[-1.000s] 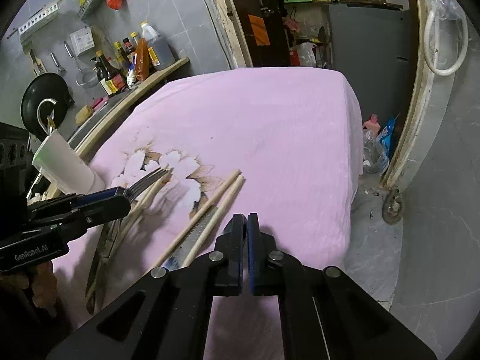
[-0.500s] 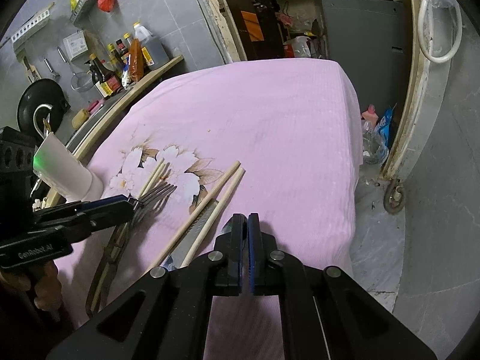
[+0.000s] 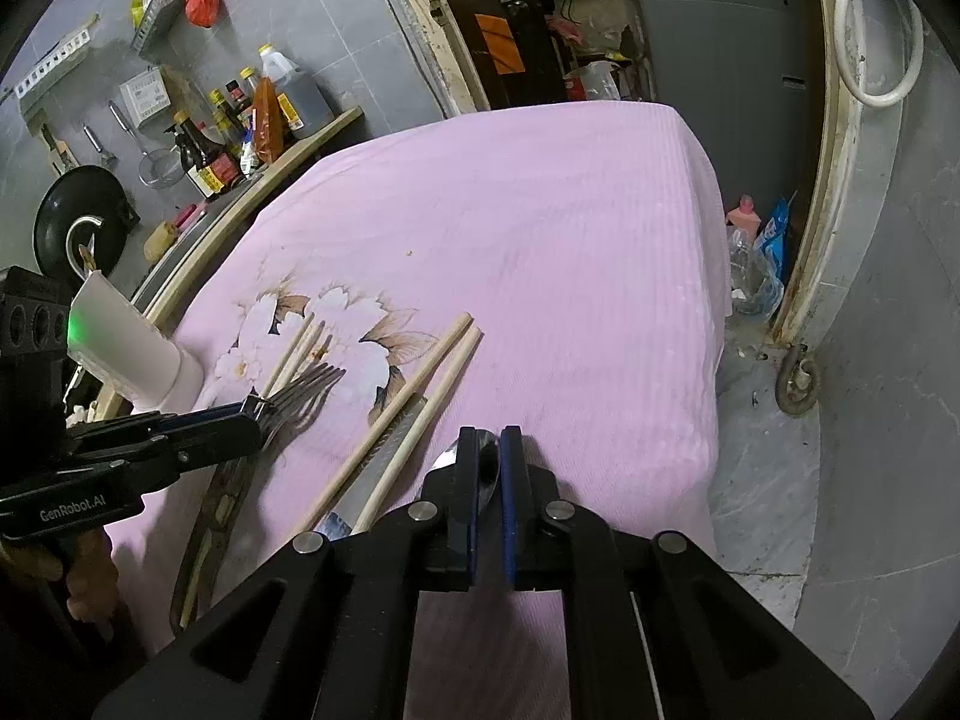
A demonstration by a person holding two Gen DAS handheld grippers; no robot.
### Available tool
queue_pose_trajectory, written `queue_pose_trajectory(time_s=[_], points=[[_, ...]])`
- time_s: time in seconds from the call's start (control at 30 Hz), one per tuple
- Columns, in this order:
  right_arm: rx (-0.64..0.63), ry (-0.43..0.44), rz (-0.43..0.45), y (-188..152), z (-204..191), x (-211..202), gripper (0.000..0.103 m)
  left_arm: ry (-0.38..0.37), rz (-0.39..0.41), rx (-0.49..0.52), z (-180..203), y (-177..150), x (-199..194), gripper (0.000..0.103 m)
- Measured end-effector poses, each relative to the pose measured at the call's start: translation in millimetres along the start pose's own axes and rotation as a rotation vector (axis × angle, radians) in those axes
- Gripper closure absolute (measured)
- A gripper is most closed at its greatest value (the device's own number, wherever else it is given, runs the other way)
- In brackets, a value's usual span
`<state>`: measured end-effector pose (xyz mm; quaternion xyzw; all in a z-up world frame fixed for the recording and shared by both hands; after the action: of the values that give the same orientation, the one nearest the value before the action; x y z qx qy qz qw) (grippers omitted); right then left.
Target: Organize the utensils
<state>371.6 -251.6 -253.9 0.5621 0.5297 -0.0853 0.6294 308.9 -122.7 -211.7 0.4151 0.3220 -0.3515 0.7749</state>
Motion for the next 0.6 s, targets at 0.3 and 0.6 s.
queue_pose_trajectory(time_s=[0.3,0.6], points=[[0.000,-0.009,0.000,3.5,-3.9,-2.8,0.099,-0.058,0.009,-0.010,3.1,-0.2,-9.1,0.092],[-0.008,-0.027,0.046,8.1,-18.5,-25.8,0.101,-0.134,0.034,0.013,9.8,0.9,-32.9,0.092]])
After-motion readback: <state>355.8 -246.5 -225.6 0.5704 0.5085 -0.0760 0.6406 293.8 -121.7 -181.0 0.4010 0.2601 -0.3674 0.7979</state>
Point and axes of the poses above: each gripper's, at about its wrist camera, not at the fingertips, and x roughly the way its jaws point, z to its right, y to its top, the point moved 6 cm from there along x, roughly the way its jaws point, and after that the axes turned 12 degrees about -x, right-handed, at the moved point
